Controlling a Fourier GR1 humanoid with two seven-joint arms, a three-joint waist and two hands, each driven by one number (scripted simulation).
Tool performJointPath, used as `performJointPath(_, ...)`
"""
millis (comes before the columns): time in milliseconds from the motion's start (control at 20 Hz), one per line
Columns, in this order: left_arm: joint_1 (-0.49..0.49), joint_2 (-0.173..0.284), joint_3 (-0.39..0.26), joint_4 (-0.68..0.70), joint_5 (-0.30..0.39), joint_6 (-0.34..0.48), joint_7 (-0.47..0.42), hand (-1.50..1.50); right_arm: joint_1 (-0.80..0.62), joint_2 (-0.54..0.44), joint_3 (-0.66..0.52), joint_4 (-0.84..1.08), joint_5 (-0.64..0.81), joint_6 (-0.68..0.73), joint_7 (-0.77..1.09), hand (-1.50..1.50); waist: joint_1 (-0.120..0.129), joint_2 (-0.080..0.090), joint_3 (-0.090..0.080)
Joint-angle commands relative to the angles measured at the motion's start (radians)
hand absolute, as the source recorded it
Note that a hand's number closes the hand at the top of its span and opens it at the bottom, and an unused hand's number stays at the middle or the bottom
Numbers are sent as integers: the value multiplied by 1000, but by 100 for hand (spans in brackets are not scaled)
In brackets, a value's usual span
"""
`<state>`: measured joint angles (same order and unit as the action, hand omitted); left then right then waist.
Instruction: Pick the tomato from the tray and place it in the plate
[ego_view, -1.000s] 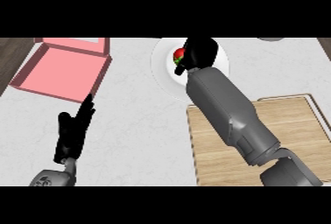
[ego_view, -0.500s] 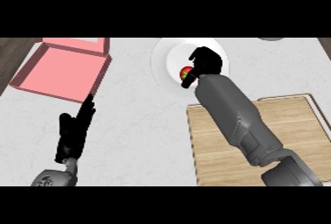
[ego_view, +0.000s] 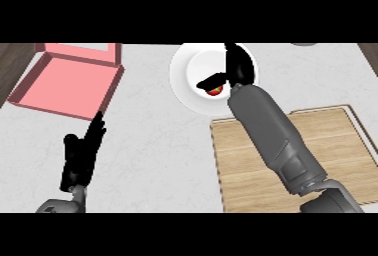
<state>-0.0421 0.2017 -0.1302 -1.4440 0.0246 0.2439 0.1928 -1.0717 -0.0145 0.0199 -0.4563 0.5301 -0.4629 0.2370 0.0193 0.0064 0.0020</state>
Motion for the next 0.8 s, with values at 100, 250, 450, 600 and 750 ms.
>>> performJointPath(100, 18, -5, -13, -45, -2, -6, 18, 0, 83, 12, -158, -132, -169, -107, -220, -150, -1, -2, 0)
performJointPath(250, 18, -6, 13, -19, 7, -9, 18, 0, 154, -2, -171, -192, -252, 9, -292, -150, -14, -5, -1)
performJointPath(450, 22, -16, 4, -55, -15, -7, 56, 0, 203, -3, -156, -250, -293, 79, -307, -150, -14, -7, -2)
performJointPath(600, 2, -11, 35, -18, -28, -1, 39, 0, 207, -4, -166, -204, -334, 84, -416, -150, -9, -4, -2)
performJointPath(750, -5, 18, 81, 32, 25, -87, -14, 0, 201, 2, -165, -141, -341, 90, -483, -150, -6, -3, -2)
